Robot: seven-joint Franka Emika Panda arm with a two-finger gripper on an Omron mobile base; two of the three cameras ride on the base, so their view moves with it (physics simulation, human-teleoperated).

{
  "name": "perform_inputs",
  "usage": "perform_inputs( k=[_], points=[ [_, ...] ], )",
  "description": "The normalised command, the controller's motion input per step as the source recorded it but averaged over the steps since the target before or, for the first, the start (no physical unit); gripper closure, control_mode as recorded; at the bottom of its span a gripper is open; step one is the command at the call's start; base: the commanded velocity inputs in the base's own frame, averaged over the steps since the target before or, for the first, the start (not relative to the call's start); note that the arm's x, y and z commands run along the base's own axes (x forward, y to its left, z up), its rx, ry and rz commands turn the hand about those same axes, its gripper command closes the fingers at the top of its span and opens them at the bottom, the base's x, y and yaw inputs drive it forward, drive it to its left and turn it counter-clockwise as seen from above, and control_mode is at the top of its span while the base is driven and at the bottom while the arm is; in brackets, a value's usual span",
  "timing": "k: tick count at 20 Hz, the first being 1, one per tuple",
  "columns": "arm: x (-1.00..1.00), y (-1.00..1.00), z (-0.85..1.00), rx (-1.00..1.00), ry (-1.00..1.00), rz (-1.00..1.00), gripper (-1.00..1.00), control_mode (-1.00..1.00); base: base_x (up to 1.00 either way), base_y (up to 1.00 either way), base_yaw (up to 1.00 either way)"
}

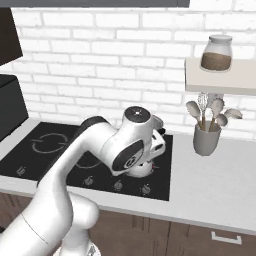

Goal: Pick the kettle from the counter and place it on a stove burner. Then turn the burner on.

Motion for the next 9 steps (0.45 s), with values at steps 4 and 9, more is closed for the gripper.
perform_inputs(
  k=[4,9],
  points=[
    [-0.89,0.01,0.30,0.00,-0.12,-0.18,-1.00,-1.00,0.00,0.00,0.00],
    [-0.84,0.00,0.13,0.00,-0.11,-0.22,-1.00,-1.00,0.00,0.00,0.00]
  ],
)
